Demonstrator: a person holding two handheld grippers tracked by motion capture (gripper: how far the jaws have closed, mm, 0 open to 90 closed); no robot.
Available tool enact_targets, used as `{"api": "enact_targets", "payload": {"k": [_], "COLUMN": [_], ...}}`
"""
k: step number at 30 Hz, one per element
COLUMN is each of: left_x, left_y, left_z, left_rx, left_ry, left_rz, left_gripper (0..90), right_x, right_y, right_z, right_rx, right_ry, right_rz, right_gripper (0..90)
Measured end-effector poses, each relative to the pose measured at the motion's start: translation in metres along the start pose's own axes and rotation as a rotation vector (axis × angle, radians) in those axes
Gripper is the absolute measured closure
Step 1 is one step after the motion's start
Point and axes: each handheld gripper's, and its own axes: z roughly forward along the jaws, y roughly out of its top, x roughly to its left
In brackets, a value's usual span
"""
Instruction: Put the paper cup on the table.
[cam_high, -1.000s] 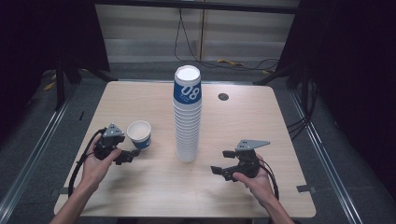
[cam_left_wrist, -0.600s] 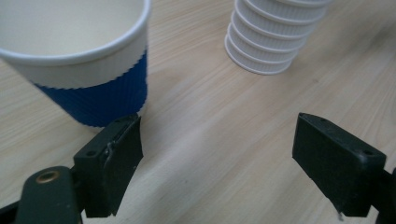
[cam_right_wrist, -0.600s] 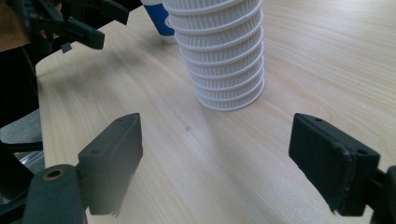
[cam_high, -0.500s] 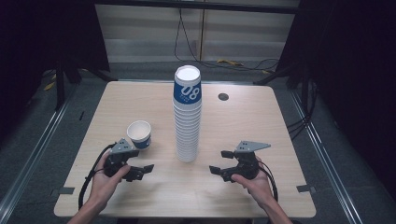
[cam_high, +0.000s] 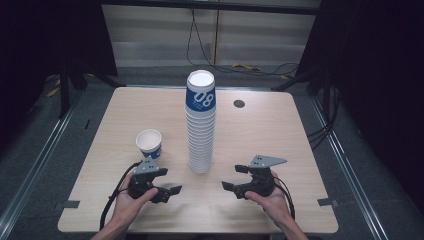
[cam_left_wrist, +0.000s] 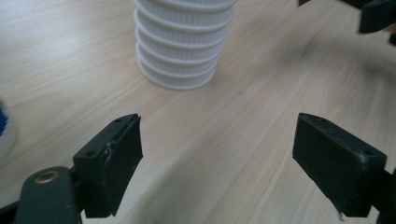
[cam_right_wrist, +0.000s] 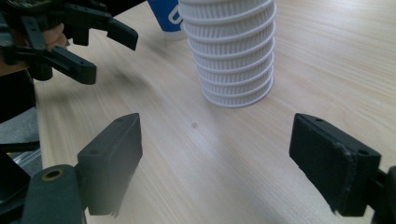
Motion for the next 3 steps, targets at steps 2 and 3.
{"api": "enact_targets", "payload": {"k": [2, 3], "left_x": [-0.0002, 0.0008], "left_y": [-0.0012, -0.0013], "left_z": [0.0005, -0.0012], "left_rx": [0.012, 0.007], "left_ry": [-0.015, -0.023], "left_rz": [0.011, 0.030], "left_gripper": [16.1, 16.4], "right_x": [-0.0004, -0.0009], "right_y": [-0.0015, -0.0021], "right_z": [0.0012, 0.0017], "right_rx": [0.003, 0.007], "right_ry": [-0.009, -0.010], "right_rz": [-0.001, -0.001], "right_gripper": [17.3, 17.3]}}
